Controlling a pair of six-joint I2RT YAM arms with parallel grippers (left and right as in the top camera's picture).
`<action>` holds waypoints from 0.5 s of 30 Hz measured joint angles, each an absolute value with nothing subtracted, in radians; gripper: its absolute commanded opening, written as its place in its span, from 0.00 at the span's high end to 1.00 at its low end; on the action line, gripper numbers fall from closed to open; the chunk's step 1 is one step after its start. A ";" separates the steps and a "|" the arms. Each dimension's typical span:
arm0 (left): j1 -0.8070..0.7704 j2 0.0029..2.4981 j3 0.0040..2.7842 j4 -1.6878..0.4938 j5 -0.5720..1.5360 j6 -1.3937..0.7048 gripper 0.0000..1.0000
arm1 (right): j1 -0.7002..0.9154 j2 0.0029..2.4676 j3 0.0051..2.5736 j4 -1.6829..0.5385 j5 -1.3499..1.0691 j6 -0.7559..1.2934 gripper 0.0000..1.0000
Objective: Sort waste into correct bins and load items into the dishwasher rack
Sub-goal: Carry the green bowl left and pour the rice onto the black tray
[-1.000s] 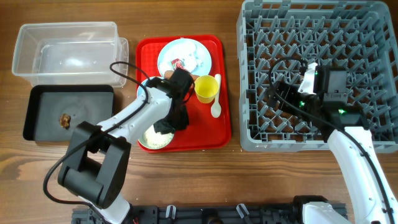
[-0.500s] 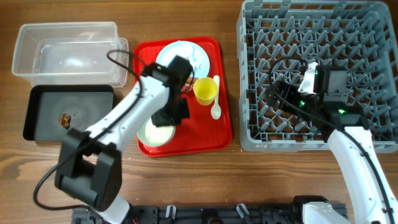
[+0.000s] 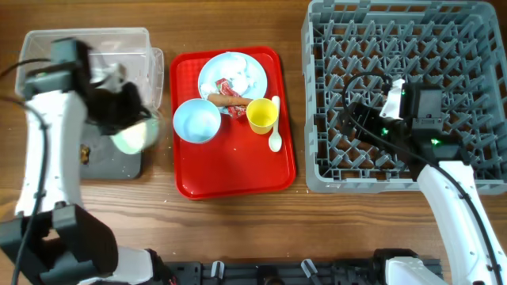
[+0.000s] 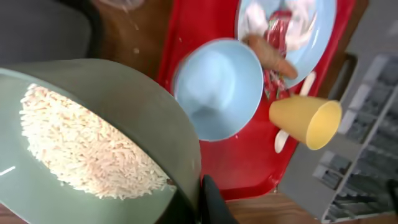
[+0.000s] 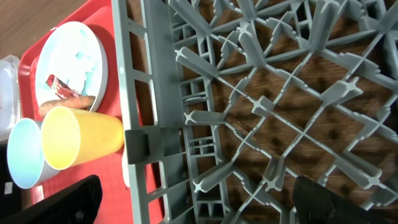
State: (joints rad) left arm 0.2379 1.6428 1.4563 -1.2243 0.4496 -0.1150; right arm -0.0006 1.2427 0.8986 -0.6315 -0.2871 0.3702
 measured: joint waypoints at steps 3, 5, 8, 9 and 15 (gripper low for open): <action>0.386 1.645 1.456 -1.219 0.571 0.007 0.96 | -0.001 1.243 0.899 -0.632 -0.287 0.381 0.00; 0.467 1.667 1.456 -1.219 0.656 0.082 0.96 | -0.001 1.243 0.899 -0.632 -0.287 0.382 0.01; 0.551 1.733 1.457 -1.221 0.776 0.166 0.96 | -0.001 1.243 0.899 -0.643 -0.287 0.382 0.01; 0.582 1.769 1.457 -1.221 0.826 0.191 0.96 | -0.001 1.243 0.899 -0.647 -0.287 0.382 0.00; 0.699 1.946 1.457 -1.256 1.050 0.274 0.96 | -0.001 1.243 0.899 -0.650 -0.287 0.382 0.00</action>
State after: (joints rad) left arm 0.6994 1.9465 1.4574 -1.2560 1.0496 0.2745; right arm -0.0006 1.2427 0.8986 -0.6502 -0.2871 0.3817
